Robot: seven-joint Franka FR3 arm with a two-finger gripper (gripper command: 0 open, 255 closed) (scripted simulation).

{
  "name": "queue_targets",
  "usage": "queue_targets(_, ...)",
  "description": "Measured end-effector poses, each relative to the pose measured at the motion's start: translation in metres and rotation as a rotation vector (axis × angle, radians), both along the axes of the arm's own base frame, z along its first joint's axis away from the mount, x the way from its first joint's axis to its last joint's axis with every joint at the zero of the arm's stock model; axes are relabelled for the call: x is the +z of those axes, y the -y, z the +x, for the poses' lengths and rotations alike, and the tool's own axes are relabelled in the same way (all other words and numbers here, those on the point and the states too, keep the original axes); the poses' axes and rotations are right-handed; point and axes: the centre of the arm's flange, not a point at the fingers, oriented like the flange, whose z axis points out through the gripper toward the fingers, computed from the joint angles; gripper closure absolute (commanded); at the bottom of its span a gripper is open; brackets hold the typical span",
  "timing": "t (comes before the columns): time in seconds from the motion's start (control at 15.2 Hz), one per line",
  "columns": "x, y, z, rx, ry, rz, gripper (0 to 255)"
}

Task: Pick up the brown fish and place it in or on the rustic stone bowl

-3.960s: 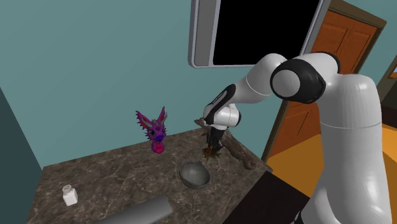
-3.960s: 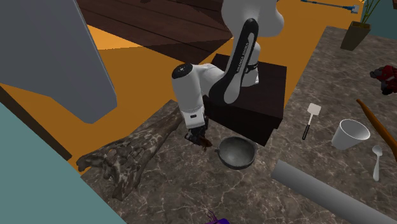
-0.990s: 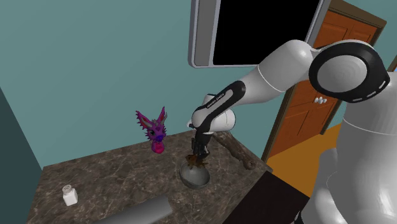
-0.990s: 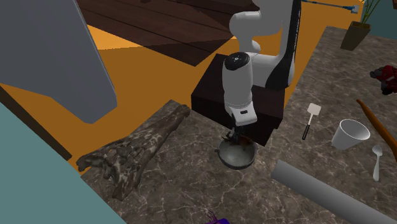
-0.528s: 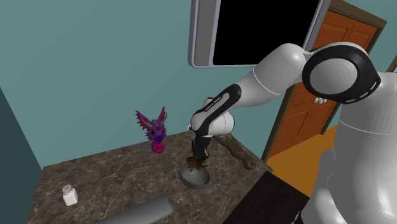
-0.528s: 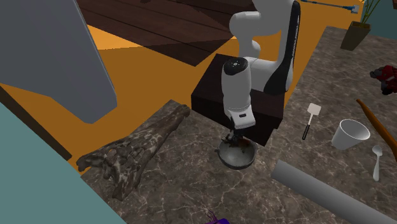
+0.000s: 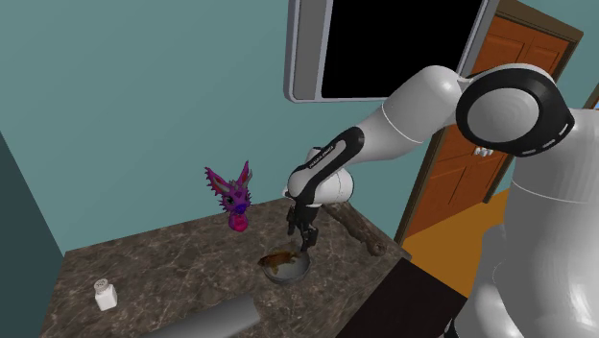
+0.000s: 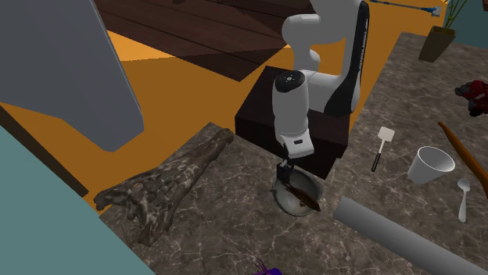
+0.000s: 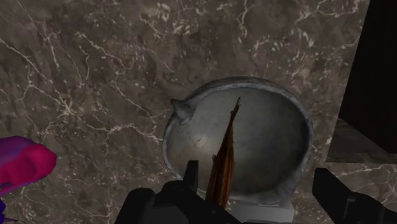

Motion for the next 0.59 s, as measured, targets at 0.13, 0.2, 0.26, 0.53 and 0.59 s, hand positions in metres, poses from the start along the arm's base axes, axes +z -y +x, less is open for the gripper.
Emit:
queue_targets(0.13,0.016,0.004,0.001,-0.001,0.001,0.001,0)
queue_targets(0.2,0.026,0.006,-0.002,0.000,0.001,0.001,0)
queue_targets(0.26,0.037,0.009,-0.003,0.000,0.001,0.001,0)
queue_targets(0.53,0.048,0.009,0.000,0.000,0.000,0.000,0)
queue_targets(0.59,0.049,0.009,-0.001,0.000,0.000,0.000,0)
